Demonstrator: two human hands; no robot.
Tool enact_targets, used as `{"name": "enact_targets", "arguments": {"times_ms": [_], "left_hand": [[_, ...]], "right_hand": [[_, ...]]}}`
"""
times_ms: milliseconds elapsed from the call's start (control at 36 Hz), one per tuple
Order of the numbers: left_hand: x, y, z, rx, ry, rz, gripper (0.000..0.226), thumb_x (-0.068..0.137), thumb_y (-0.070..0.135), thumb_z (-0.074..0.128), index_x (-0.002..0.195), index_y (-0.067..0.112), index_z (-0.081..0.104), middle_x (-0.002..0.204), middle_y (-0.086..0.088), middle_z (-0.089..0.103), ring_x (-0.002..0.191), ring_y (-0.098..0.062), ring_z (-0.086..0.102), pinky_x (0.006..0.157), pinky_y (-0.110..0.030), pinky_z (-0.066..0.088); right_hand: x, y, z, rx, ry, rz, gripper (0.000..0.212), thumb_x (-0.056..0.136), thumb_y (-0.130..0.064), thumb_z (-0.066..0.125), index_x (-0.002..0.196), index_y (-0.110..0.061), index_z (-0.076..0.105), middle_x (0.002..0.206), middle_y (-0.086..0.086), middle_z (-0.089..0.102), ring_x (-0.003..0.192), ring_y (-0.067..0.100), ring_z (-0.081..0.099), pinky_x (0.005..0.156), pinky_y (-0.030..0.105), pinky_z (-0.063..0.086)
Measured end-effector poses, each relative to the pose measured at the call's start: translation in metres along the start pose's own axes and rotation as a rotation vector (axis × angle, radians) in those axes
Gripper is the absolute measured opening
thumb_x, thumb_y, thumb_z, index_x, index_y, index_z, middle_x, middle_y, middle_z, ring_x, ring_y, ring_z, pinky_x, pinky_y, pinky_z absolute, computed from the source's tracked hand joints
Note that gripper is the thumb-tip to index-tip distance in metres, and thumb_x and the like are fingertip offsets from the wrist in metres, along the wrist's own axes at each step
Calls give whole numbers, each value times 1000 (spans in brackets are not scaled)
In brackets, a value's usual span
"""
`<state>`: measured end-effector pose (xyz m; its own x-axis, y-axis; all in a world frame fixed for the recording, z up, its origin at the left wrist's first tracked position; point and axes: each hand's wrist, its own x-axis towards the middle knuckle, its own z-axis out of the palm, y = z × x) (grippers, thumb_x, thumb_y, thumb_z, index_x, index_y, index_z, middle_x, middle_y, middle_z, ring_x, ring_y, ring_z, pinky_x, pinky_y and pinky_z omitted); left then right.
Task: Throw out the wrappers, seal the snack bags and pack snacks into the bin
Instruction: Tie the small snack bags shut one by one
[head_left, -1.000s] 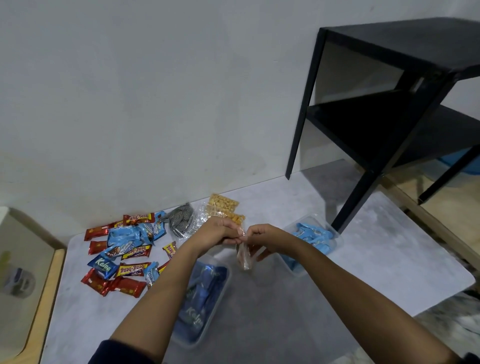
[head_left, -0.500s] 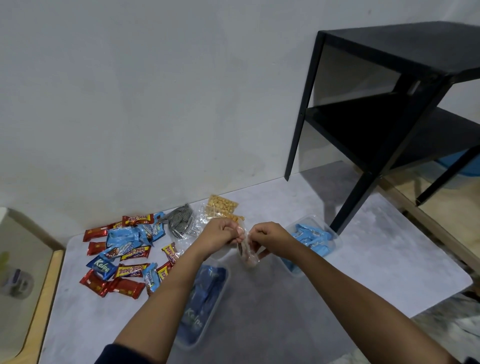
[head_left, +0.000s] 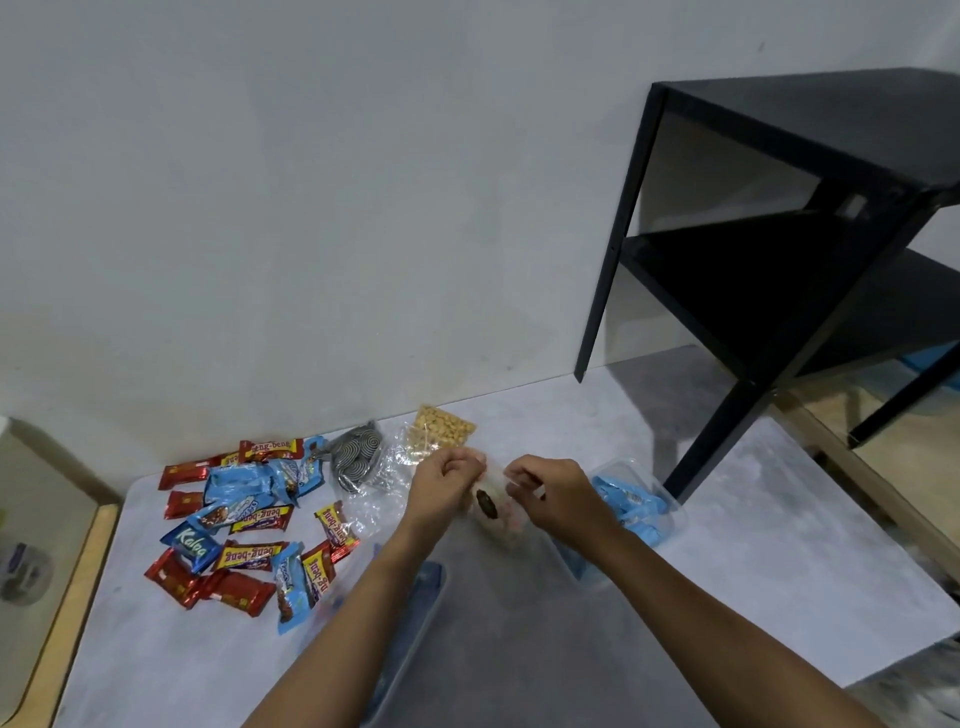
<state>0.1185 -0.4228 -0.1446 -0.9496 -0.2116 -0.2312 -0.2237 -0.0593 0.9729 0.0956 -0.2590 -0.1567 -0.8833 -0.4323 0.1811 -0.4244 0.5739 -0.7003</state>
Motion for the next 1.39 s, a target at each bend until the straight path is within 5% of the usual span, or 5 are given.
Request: {"name": "enact_targets", "arguments": {"times_ms": [222, 417, 1028, 1250, 1389], "left_hand": [[27, -26, 6, 204, 37, 192, 76, 68, 19, 75, 129, 42, 35, 137, 0, 44, 128, -21, 45, 105, -37, 42], [75, -23, 28, 351, 155, 319, 80, 77, 12, 60, 133, 53, 21, 101, 1, 48, 77, -9, 47, 74, -22, 45], [165, -35, 49, 415, 243, 394, 70, 84, 8, 58, 136, 38, 22, 117, 1, 45, 104, -2, 48, 94, -26, 45], [128, -28, 4, 604, 300, 430, 54, 87, 25, 53, 138, 21, 35, 134, 1, 39, 126, -8, 34, 109, -19, 26], [106, -26, -49, 802, 181, 297, 50, 89, 28, 50, 136, 16, 40, 137, -4, 42, 127, -16, 35, 111, -26, 26]], "right_hand": [[48, 20, -28, 156, 67, -85, 19, 77, -12, 73, 96, -7, 73, 90, 0, 72, 78, -1, 65, 72, 6, 49], [100, 41, -38, 280, 294, 79, 11, 77, -7, 74, 87, -9, 71, 77, -5, 69, 69, 4, 67, 62, 10, 52], [189, 89, -13, 350, 448, 274, 21, 80, -9, 71, 100, -8, 66, 93, 1, 65, 84, 6, 60, 64, -1, 43], [155, 78, -10, 198, 332, 228, 51, 85, -6, 63, 134, -8, 47, 131, 10, 55, 120, 20, 50, 98, 35, 46], [133, 60, 6, 114, 324, 141, 50, 84, 0, 61, 131, -5, 49, 132, 12, 54, 122, 19, 49, 100, 22, 36]]}}
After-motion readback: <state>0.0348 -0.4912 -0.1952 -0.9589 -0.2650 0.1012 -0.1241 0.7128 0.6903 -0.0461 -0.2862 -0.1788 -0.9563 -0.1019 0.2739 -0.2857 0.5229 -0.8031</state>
